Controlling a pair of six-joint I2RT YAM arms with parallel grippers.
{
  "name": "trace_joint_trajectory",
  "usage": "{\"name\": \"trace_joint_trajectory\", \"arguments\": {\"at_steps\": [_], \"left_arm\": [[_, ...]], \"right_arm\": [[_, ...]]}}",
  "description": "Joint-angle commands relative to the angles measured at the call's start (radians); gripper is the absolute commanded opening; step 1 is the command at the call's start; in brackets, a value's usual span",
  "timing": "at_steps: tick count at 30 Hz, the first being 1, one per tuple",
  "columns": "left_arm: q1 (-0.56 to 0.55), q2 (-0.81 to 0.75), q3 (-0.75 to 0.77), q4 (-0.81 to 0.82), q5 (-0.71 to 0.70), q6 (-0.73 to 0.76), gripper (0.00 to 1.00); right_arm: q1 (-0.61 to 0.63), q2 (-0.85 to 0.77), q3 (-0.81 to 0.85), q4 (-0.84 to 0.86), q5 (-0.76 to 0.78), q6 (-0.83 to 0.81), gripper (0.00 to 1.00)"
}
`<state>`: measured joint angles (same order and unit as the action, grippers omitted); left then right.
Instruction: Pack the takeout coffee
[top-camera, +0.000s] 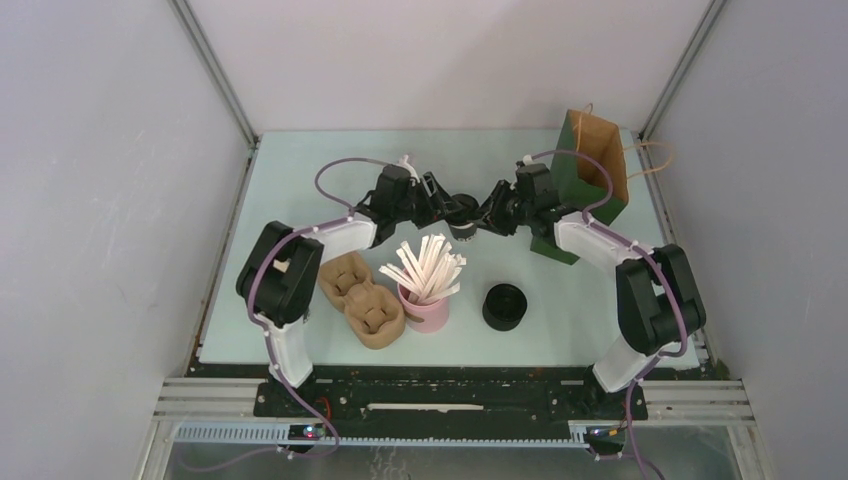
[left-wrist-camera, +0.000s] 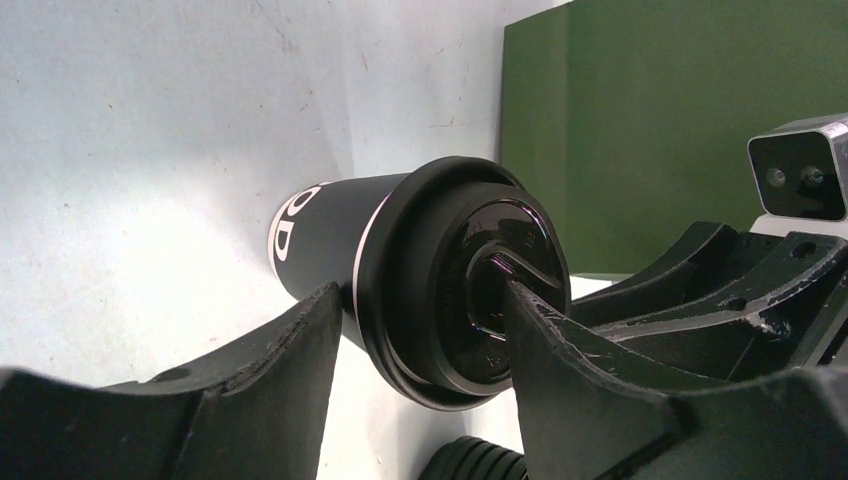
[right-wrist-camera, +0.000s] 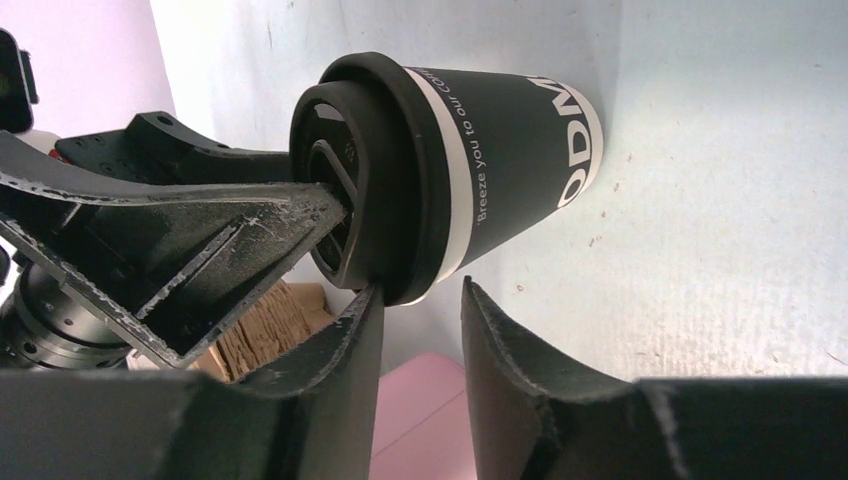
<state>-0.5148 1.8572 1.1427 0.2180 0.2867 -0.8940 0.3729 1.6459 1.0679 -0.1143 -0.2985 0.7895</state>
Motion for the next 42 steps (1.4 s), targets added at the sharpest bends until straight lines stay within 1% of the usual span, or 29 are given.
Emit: {"name": "trace_joint_trajectory", "arguments": {"at_steps": [1,5,8,11,14,19,26,28,32,36,42], "left_arm": [[-0.038,0.031,0.043,-0.066,0.054,0.004,0.64],[-0.037,0.04,0.051,-0.077,0.052,0.012,0.64],[-0.035,0.055,0.073,-0.099,0.048,0.025,0.64],[-0.028,0.067,0.102,-0.119,0.053,0.045,0.65],[-0.018,0.082,0.168,-0.195,0.047,0.099,0.67],[-0.013,0.102,0.266,-0.292,0.062,0.166,0.72],[-0.01,0.108,0.289,-0.342,0.037,0.21,0.77],[-0.006,0.112,0.288,-0.342,0.035,0.207,0.77],[0.001,0.122,0.279,-0.339,0.026,0.205,0.72],[0.01,0.143,0.272,-0.338,0.021,0.204,0.67],[0.021,0.162,0.257,-0.332,0.016,0.201,0.66]], "right_arm": [[-0.005,0.076,0.017,0.032,0.076,0.022,0.38],[-0.01,0.098,0.006,0.051,0.096,0.033,0.27],[-0.017,0.115,0.0,0.068,0.094,0.029,0.25],[-0.03,0.123,0.001,0.081,0.081,0.01,0.25],[-0.029,0.125,0.02,0.069,0.089,-0.026,0.27],[-0.018,0.15,0.068,0.044,0.083,-0.076,0.33],[-0.012,0.155,0.081,0.023,0.128,-0.1,0.35],[-0.005,0.161,0.09,0.015,0.143,-0.11,0.35],[0.011,0.187,0.113,-0.005,0.165,-0.126,0.33],[0.024,0.204,0.115,0.005,0.197,-0.141,0.27],[0.041,0.245,0.148,-0.016,0.223,-0.163,0.25]]}}
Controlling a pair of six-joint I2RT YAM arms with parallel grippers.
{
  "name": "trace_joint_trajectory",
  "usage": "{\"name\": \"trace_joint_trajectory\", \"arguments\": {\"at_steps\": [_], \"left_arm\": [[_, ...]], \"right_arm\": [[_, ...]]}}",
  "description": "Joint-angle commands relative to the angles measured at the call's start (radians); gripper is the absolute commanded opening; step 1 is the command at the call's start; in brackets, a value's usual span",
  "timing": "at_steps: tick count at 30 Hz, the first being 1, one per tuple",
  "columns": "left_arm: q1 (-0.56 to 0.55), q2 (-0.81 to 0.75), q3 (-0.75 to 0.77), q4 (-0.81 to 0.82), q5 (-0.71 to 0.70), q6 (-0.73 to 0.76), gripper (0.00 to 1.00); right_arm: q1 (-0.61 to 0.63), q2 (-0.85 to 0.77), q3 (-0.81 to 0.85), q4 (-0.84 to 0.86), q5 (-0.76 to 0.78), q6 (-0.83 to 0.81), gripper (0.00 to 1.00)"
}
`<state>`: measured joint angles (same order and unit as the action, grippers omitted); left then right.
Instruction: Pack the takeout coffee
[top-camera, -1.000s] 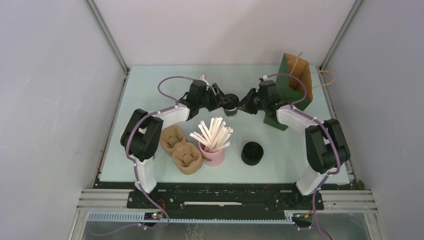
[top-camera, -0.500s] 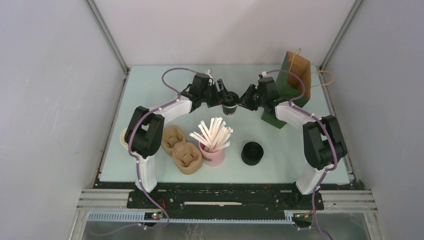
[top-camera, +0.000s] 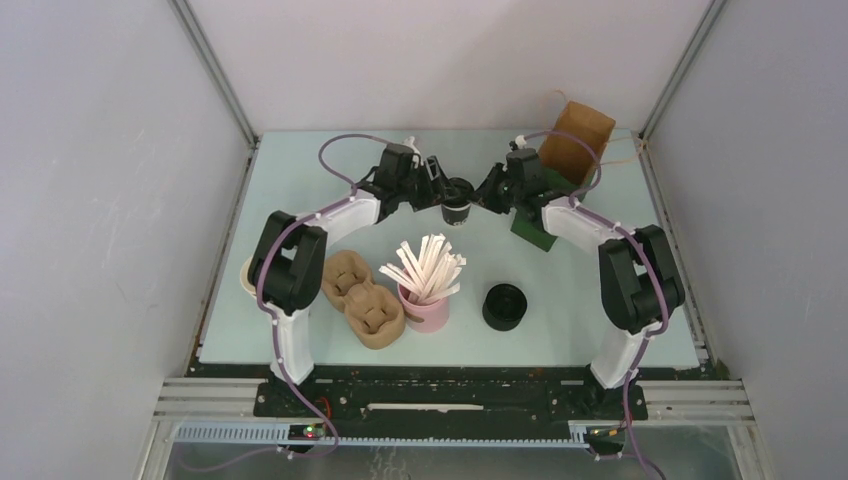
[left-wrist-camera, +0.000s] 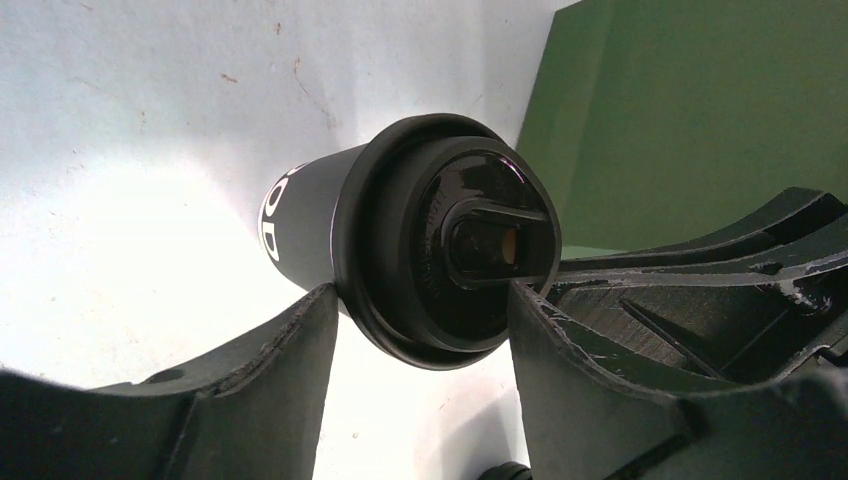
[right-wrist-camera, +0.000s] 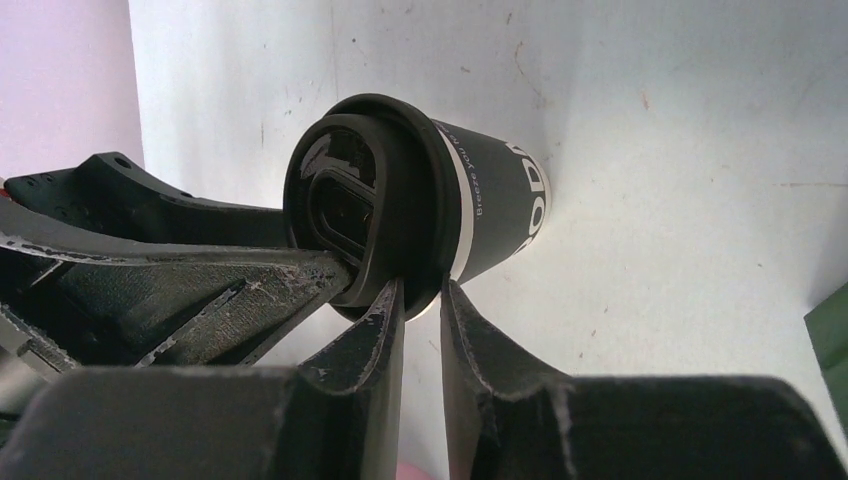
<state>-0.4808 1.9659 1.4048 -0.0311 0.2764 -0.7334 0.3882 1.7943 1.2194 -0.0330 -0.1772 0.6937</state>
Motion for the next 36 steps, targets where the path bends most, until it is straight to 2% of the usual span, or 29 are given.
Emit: {"name": "trace_joint_trajectory", "arguments": {"at_steps": [1,11,17,23,36], "left_arm": [[-0.012,0.056,-0.005,-0.082,0.027,0.04,0.66],[-0.002,0.067,-0.019,-0.082,0.028,0.041,0.66],[0.012,0.075,-0.033,-0.082,0.028,0.037,0.66],[0.018,0.084,-0.035,-0.081,0.035,0.033,0.66],[0.028,0.081,-0.059,-0.066,0.053,0.02,0.66]], "right_arm": [[0.027,0.102,0.003,-0.102,0.109,-0.071,0.25],[0.055,0.141,0.026,-0.156,0.208,-0.078,0.18],[0.057,0.183,0.033,-0.157,0.202,-0.08,0.17],[0.077,0.203,0.062,-0.236,0.265,-0.081,0.14],[0.138,0.275,0.131,-0.402,0.425,-0.133,0.17]]}}
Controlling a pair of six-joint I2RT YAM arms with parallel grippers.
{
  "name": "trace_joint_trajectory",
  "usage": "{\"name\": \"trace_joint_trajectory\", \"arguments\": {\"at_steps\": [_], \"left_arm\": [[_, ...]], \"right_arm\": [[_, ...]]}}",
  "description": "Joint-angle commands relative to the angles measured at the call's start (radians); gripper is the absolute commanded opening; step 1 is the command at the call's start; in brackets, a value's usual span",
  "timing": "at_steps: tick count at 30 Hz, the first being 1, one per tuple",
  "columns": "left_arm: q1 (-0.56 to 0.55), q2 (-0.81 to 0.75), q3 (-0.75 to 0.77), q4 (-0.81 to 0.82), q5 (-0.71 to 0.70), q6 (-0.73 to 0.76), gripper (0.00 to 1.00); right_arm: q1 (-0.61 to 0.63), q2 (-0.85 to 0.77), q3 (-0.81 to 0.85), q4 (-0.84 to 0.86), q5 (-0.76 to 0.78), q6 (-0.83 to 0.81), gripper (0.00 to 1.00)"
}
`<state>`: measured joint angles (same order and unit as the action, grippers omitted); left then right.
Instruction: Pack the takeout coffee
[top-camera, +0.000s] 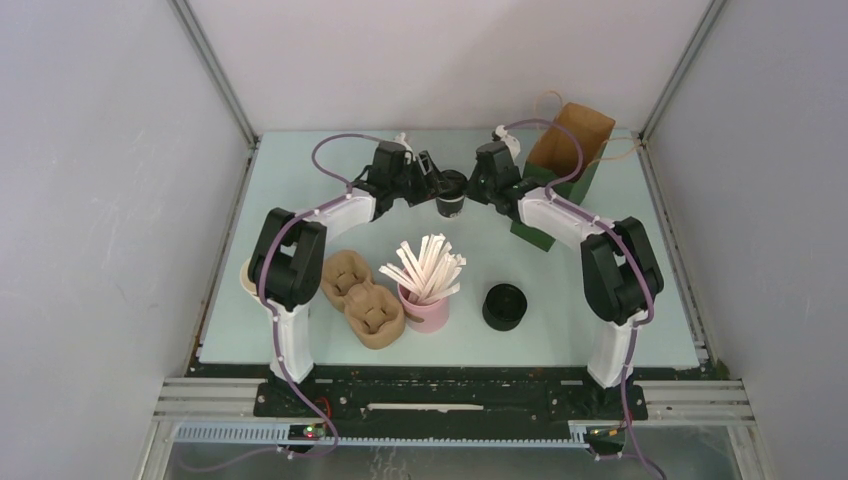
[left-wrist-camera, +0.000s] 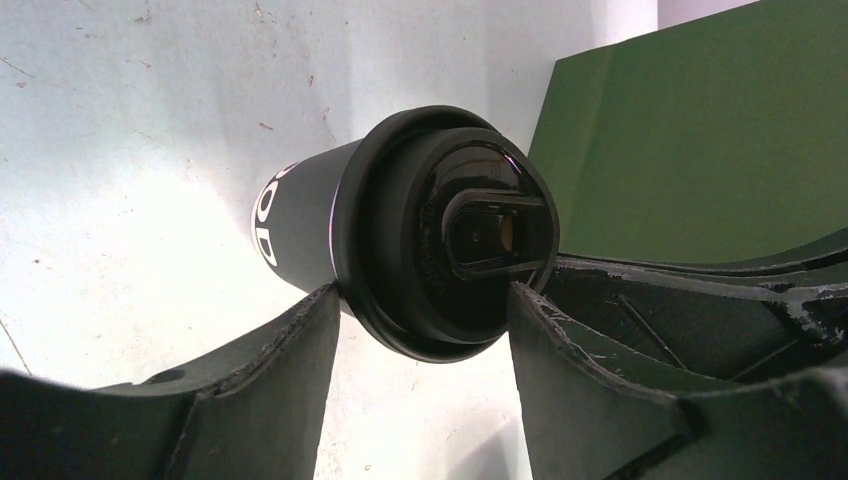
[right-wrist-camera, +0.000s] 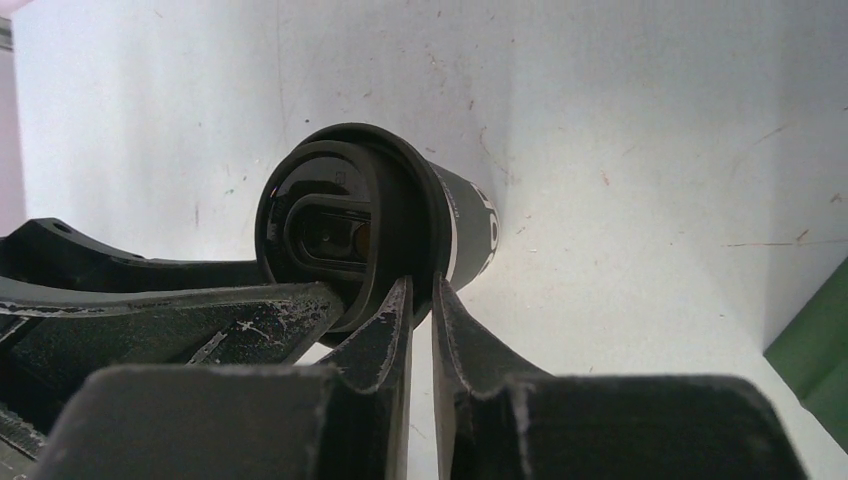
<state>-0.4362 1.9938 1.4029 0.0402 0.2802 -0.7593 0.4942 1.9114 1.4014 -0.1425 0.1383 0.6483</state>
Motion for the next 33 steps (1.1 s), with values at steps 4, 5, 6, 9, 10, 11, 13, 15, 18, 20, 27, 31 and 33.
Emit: {"name": "trace_joint_trajectory", "arguments": {"at_steps": [4,5,6,9,10,11,13,15,18,20,27,31,33], "left_arm": [[-0.016,0.056,-0.059,-0.13,0.056,0.041,0.66],[-0.015,0.057,-0.06,-0.129,0.058,0.039,0.66],[-0.015,0.057,-0.061,-0.125,0.059,0.037,0.66],[-0.013,0.057,-0.067,-0.122,0.061,0.035,0.66],[-0.012,0.058,-0.069,-0.121,0.061,0.035,0.66],[-0.011,0.057,-0.072,-0.122,0.064,0.035,0.66],[-0.008,0.056,-0.075,-0.118,0.068,0.032,0.67],[-0.005,0.06,-0.075,-0.117,0.069,0.031,0.67],[-0.001,0.069,-0.068,-0.114,0.081,0.024,0.67],[-0.001,0.071,-0.065,-0.114,0.086,0.022,0.67],[-0.001,0.066,-0.07,-0.114,0.085,0.026,0.67],[-0.001,0.068,-0.067,-0.114,0.09,0.022,0.67],[-0.001,0.064,-0.067,-0.114,0.091,0.022,0.67]], "right_arm": [[0.046,0.212,0.015,-0.368,0.131,-0.124,0.17],[0.047,0.224,0.027,-0.382,0.128,-0.127,0.17],[0.049,0.233,0.031,-0.391,0.126,-0.124,0.17],[0.063,0.232,0.023,-0.389,0.138,-0.119,0.17],[0.064,0.232,0.023,-0.392,0.131,-0.114,0.17],[0.061,0.231,0.019,-0.388,0.104,-0.109,0.17],[0.047,0.232,0.017,-0.377,0.064,-0.101,0.16],[0.032,0.236,0.022,-0.368,0.022,-0.091,0.17],[0.004,0.232,0.027,-0.347,-0.105,-0.065,0.17],[-0.007,0.23,0.019,-0.33,-0.189,-0.044,0.17],[-0.027,0.226,0.01,-0.357,-0.209,-0.005,0.16],[-0.021,0.239,0.03,-0.385,-0.198,-0.009,0.17],[-0.008,0.259,0.076,-0.448,-0.145,-0.035,0.17]]}}
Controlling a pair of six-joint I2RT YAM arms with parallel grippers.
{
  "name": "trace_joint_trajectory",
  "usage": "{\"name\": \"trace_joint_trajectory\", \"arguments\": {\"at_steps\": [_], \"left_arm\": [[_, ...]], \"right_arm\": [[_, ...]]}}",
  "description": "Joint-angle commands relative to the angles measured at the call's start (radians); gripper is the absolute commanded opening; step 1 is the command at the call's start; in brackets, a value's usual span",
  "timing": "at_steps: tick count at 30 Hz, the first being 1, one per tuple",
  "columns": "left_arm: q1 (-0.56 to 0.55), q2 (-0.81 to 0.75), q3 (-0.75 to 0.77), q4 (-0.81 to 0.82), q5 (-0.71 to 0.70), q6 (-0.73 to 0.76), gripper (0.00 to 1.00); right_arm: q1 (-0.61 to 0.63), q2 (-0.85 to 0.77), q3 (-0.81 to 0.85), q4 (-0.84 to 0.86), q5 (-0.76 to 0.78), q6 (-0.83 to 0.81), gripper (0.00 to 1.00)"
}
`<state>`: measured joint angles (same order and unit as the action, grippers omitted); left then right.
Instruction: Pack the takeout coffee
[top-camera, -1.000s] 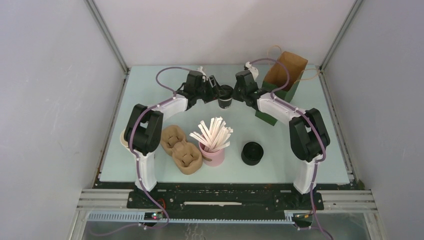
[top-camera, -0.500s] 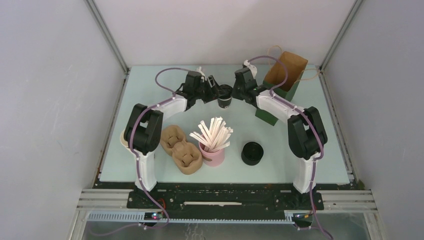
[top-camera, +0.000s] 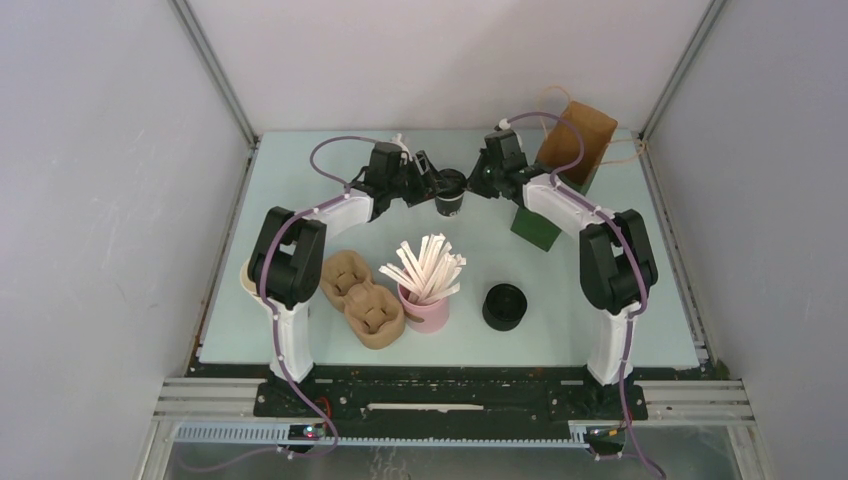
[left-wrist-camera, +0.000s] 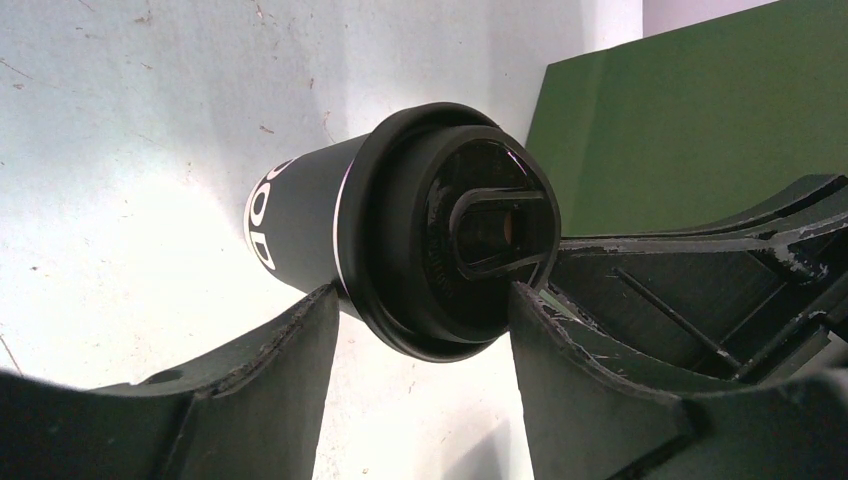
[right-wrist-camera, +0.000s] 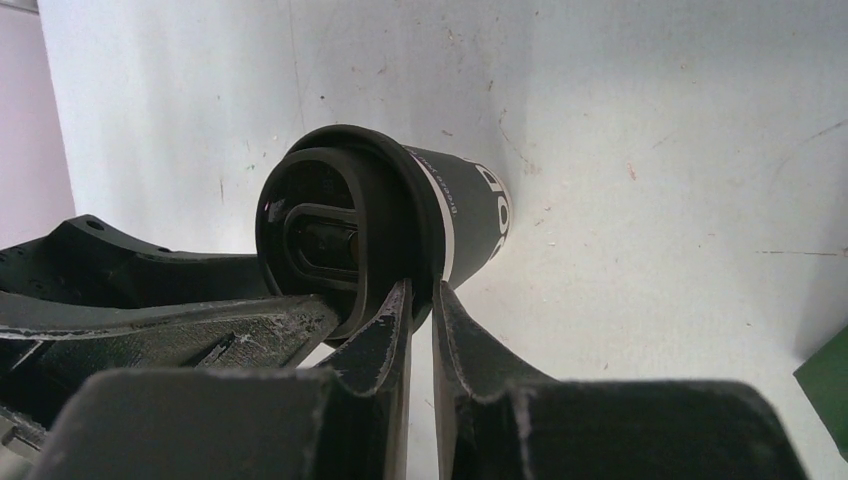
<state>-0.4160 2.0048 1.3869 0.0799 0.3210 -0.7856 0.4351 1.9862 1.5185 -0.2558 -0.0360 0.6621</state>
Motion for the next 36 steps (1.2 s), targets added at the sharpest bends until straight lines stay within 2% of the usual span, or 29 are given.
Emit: {"name": "trace_joint_trajectory", "arguments": {"at_steps": [1,9,18,25,30,36], "left_arm": [[-0.021,0.051,-0.051,-0.156,0.05,0.051,0.67],[-0.021,0.048,-0.049,-0.167,0.053,0.054,0.67],[-0.021,0.053,-0.043,-0.167,0.057,0.053,0.67],[-0.021,0.055,-0.04,-0.167,0.064,0.051,0.67],[-0.021,0.056,-0.042,-0.167,0.068,0.049,0.67],[-0.021,0.058,-0.04,-0.167,0.073,0.049,0.67]], "right_arm": [[0.054,0.196,-0.027,-0.354,0.034,-0.06,0.17],[0.082,0.29,0.124,-0.557,0.14,-0.164,0.17],[0.108,0.326,0.18,-0.661,0.168,-0.201,0.17],[0.107,0.344,0.185,-0.68,0.105,-0.209,0.17],[0.087,0.342,0.173,-0.654,-0.015,-0.211,0.17],[0.078,0.396,0.264,-0.756,0.021,-0.239,0.17]]}}
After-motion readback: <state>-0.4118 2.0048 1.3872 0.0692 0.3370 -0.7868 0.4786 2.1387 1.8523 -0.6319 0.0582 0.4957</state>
